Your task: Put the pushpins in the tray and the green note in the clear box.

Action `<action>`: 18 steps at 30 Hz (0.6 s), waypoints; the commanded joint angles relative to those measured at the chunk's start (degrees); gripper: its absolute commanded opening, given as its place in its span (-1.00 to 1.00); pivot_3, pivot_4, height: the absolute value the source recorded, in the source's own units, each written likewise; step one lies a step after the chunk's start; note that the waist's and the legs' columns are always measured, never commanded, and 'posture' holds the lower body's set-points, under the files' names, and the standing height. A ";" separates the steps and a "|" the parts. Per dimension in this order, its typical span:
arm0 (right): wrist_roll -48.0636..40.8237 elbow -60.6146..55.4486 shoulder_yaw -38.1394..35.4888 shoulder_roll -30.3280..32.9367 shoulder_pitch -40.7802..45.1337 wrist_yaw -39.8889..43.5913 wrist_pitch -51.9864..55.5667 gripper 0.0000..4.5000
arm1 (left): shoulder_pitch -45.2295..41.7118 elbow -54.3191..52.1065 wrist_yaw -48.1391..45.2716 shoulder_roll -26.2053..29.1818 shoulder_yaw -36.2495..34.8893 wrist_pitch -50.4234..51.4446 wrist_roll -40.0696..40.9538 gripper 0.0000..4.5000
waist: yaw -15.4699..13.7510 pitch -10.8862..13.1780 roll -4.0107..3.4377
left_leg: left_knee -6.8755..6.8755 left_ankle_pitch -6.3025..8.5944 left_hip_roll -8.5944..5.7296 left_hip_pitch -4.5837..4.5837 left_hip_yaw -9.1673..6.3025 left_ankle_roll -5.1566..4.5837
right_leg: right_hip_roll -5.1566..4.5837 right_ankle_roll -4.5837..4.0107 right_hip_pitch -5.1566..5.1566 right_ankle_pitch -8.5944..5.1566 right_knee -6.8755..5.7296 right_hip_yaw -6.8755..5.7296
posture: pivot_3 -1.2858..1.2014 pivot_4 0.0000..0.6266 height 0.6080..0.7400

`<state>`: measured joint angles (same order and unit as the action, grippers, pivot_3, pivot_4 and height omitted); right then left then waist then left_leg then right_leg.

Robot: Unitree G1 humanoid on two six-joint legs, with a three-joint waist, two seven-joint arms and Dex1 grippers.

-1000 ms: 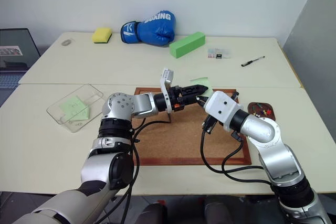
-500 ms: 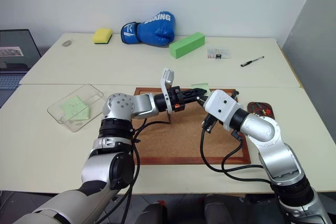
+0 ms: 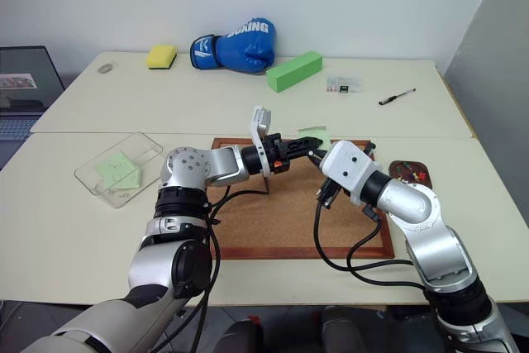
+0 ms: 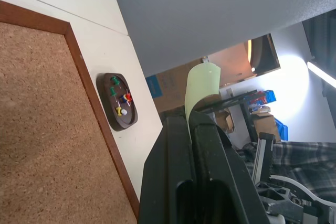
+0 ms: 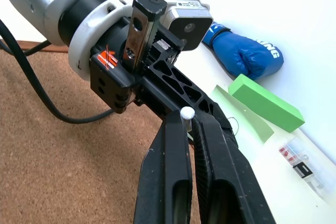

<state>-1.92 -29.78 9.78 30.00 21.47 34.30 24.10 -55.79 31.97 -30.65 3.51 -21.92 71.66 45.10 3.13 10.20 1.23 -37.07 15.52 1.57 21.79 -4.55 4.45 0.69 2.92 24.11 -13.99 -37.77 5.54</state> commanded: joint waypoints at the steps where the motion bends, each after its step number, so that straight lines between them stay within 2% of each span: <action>1: -1.34 -3.96 -2.77 -0.69 0.19 -1.15 0.07 -1.00 | -0.09 -2.39 -0.03 -0.28 0.26 -1.61 0.87 -1.00 | 0.00 0.00 0.00 | 0.00 -0.01 0.00 0.00 0.00 0.01 | 0.00 0.00 0.00 0.00 0.00 0.00 | 0.03 -0.52 1.00; 8: -3.85 -8.29 -8.17 -1.47 -2.49 -3.91 4.27 -1.00 | 0.89 -3.30 0.28 0.42 1.18 -2.52 0.29 -1.00 | -0.02 0.00 0.00 | 0.00 -0.01 0.00 0.00 -0.01 0.02 | 0.00 0.00 0.00 0.00 0.00 -0.01 | 0.03 -0.52 1.00; 13: -5.04 -9.63 -18.11 0.69 -12.36 -5.11 8.52 -1.00 | 3.99 -10.74 -4.11 3.34 6.97 -3.31 -0.45 -1.00 | -0.32 -0.01 0.00 | 0.02 -0.01 -0.01 0.04 -0.02 0.03 | 0.00 -0.01 0.01 0.00 0.00 0.00 | 0.03 -0.52 1.00; 18: 0.70 -2.32 -20.52 4.26 -20.22 -7.73 6.44 -1.00 | 7.78 -17.80 -6.77 5.95 11.67 -3.98 -0.75 -1.00 | -0.32 0.00 0.01 | 0.01 -0.01 -0.02 -0.02 0.00 0.02 | -0.01 -0.01 -0.02 -0.01 -0.01 0.03 | 0.03 -0.52 1.00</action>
<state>-4.03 -33.87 -9.05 32.66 2.35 28.32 32.35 -48.78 19.29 -35.19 8.62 -12.84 68.46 44.15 2.82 10.20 1.24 -37.07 15.50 1.55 21.76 -4.54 4.48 0.69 2.91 24.10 -14.00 -37.80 5.59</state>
